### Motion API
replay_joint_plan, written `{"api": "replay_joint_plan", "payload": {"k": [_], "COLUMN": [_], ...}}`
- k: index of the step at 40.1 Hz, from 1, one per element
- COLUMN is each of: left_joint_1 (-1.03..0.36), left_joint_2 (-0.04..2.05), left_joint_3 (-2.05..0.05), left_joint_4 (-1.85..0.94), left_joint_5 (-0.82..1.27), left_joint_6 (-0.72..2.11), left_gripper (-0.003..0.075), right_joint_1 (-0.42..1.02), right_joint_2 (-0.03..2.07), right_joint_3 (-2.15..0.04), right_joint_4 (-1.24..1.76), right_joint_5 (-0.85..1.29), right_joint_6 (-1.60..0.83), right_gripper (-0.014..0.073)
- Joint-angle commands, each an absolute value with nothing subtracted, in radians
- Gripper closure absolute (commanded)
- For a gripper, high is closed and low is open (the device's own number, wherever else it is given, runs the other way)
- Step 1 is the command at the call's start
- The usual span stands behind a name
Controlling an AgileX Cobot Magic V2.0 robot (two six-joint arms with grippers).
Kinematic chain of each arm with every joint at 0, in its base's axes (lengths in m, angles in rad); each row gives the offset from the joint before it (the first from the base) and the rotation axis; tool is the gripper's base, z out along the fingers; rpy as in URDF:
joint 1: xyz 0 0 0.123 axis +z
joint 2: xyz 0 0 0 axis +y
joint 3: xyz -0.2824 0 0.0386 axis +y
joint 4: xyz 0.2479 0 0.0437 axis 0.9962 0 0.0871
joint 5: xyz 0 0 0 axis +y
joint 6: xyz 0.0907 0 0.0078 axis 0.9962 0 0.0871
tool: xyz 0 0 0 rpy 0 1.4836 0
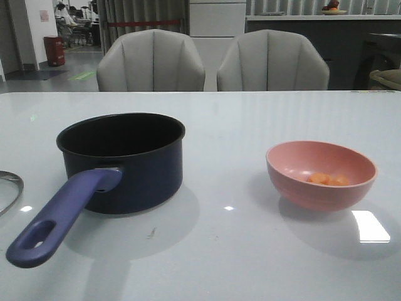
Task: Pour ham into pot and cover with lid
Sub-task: 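Lower the right gripper to the pink bowl rim and grasp it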
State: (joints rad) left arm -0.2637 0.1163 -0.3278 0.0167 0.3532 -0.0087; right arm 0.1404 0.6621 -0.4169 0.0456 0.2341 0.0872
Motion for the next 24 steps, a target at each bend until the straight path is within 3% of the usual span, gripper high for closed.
{"api": "replay_joint_plan", "payload": {"k": [1, 15, 24], "left_joint_1": [-0.272, -0.272, -0.272], "left_joint_2": [0.126, 0.126, 0.126], "left_joint_3": [-0.353, -0.353, -0.353], "left_joint_4": [0.016, 0.016, 0.016], "left_joint_5": [0.267, 0.267, 0.267], "left_joint_6": [-0.01, -0.01, -0.01], "left_gripper": [0.0158, 0.0158, 0.0158], "right_joint_1": [0.136, 0.136, 0.136], "right_joint_2": [0.801, 1.354, 1.587], "right_joint_3": [-0.54, -0.936, -1.095], "right_joint_4": [0.066, 0.185, 0.185], "right_joint_5": [0.208, 0.488, 0.581], "right_joint_6": [0.083, 0.083, 0.056], "right_gripper": [0.0137, 0.012, 0.012]}}
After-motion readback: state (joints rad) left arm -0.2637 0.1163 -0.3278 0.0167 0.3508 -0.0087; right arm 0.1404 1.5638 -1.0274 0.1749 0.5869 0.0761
